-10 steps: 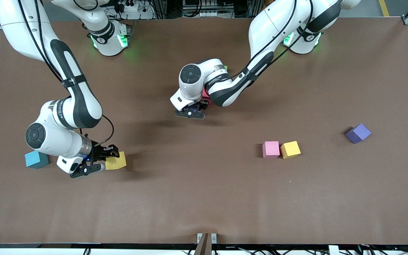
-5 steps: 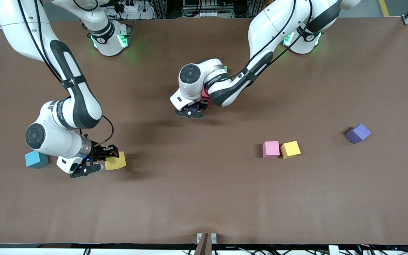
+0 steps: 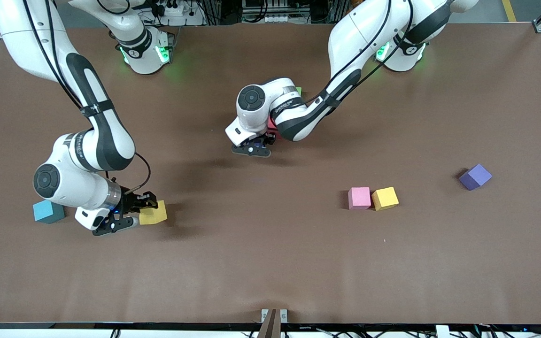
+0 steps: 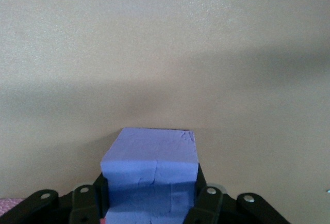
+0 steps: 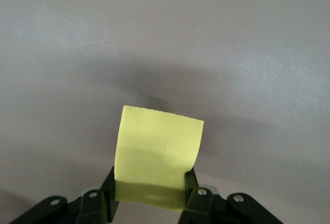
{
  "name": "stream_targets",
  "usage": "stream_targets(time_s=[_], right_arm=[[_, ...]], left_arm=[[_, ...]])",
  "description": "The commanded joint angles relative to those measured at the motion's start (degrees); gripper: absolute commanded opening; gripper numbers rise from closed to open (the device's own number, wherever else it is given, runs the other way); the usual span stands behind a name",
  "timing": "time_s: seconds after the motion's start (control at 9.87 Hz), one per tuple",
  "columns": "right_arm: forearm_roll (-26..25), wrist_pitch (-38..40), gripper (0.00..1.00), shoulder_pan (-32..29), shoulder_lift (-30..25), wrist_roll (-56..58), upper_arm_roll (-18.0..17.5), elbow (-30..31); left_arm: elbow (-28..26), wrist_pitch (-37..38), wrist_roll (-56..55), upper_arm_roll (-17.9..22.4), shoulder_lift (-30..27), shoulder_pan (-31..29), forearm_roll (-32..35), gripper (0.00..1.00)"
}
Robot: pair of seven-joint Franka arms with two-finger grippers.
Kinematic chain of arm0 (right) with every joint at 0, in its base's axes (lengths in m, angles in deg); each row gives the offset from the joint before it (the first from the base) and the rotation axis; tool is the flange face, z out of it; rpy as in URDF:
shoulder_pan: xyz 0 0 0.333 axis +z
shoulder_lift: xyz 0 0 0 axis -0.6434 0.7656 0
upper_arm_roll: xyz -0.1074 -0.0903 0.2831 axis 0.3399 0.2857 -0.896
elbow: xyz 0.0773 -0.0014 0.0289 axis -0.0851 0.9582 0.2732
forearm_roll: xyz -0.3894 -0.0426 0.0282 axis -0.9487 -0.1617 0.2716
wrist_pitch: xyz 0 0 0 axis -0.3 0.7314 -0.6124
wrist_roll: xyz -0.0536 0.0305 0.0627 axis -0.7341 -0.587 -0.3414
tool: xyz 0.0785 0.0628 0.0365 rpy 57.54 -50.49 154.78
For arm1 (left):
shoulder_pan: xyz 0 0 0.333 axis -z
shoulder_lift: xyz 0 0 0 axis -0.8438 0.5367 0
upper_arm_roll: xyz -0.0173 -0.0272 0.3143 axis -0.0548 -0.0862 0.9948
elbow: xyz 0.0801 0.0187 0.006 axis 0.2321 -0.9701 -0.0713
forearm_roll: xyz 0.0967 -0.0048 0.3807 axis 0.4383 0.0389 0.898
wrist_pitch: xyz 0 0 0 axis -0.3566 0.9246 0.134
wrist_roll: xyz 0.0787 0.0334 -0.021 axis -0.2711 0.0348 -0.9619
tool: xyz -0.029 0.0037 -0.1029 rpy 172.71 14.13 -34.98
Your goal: Form number 2 with 11 blocks
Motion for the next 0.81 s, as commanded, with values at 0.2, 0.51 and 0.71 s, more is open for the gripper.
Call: stream_targets(time_s=[0.2,0.51,0.71], right_arm=[[1.2,0.4,0.26,-0.8,-0.4,0.5,-0.5,0.4],[1.2,0.4,0.27,-0.8,-0.4,0.5,-0.5,0.4],[1.2,1.1,0.26,-0.2,-0.3,-0.2,-0.5,0.0]], left_arm=[[0.3,0.2,-0.5,0.3,0.5,0.8,1.2,1.00],[0.3,0.2,-0.5,0.3,0.4,0.8,1.2,1.00],[0.4,1.0,-0.4,0.3,-0.5,0.6,1.3,1.00]])
